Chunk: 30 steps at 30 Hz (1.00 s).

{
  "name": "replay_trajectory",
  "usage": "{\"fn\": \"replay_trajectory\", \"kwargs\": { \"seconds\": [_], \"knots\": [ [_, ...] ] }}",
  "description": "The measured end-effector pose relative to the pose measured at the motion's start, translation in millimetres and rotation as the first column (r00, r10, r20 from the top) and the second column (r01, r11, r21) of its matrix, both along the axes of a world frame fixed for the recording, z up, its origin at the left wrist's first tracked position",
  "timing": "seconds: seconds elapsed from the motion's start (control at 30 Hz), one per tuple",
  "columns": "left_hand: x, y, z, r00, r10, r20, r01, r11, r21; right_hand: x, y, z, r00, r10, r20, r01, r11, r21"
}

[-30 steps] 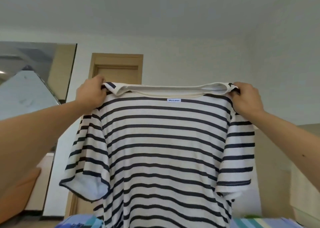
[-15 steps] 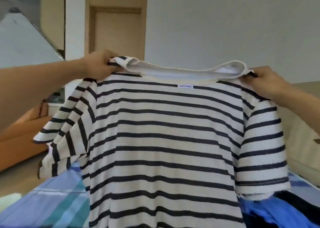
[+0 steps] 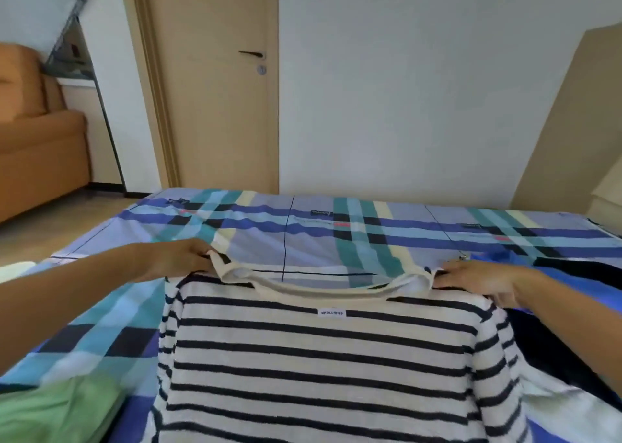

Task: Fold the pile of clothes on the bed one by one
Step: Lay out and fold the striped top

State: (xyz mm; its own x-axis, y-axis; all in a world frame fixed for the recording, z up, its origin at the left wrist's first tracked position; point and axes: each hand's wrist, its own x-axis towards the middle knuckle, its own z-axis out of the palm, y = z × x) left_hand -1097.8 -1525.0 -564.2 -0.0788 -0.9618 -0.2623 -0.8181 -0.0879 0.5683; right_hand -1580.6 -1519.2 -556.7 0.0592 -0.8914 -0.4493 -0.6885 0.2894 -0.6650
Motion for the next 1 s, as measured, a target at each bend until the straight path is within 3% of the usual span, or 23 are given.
{"fn": "replay_trajectory", "kwargs": {
  "seconds": [0.07, 0.17, 0.23, 0.3, 0.37, 0.47, 0.6, 0.73, 0.83, 0.93, 1.0],
  "knots": [
    [-10, -45, -7, 0.988, 0.15, 0.038, -0.142, 0.976, -0.164, 13, -52, -8, 0.995, -0.067, -0.068, 0.05, 0.973, -0.225],
    [-22, -114, -4, 0.918, 0.397, 0.01, -0.35, 0.82, -0.453, 41, -127, -17, 0.958, -0.282, 0.046, 0.259, 0.786, -0.561],
    [-41, -133, -6, 0.887, 0.452, 0.088, -0.34, 0.772, -0.537, 57, -151, -32, 0.95, -0.31, 0.039, 0.266, 0.738, -0.621],
    [-76, -125, -31, 0.934, 0.331, 0.131, -0.209, 0.807, -0.552, 70, -145, -57, 0.967, -0.244, -0.074, 0.14, 0.749, -0.647],
    [-105, -94, -73, 0.984, 0.136, 0.112, -0.066, 0.875, -0.479, 73, -116, -98, 0.979, -0.138, -0.148, 0.023, 0.803, -0.595],
    [-122, -26, -141, 0.976, -0.076, 0.205, 0.129, 0.957, -0.26, 65, -48, -161, 0.973, -0.005, -0.232, -0.108, 0.876, -0.471],
    [-113, 48, -211, 0.927, -0.191, 0.322, 0.165, 0.981, 0.106, 42, 49, -203, 0.977, 0.016, -0.213, -0.085, 0.943, -0.323],
    [-98, 101, -221, 0.888, -0.165, 0.429, 0.153, 0.986, 0.062, 21, 119, -202, 0.993, -0.014, -0.118, -0.023, 0.954, -0.299],
    [-98, 133, -205, 0.888, -0.157, 0.433, 0.15, 0.987, 0.049, 12, 148, -187, 0.99, -0.142, 0.013, 0.141, 0.964, -0.225],
    [-109, 175, -189, 0.919, -0.162, 0.36, 0.18, 0.983, -0.017, 8, 175, -177, 0.939, -0.222, 0.263, 0.247, 0.967, -0.066],
    [-115, 207, -180, 0.949, -0.194, 0.249, 0.243, 0.953, -0.183, 5, 190, -173, 0.905, -0.204, 0.373, 0.224, 0.974, -0.012]
  ]
}}
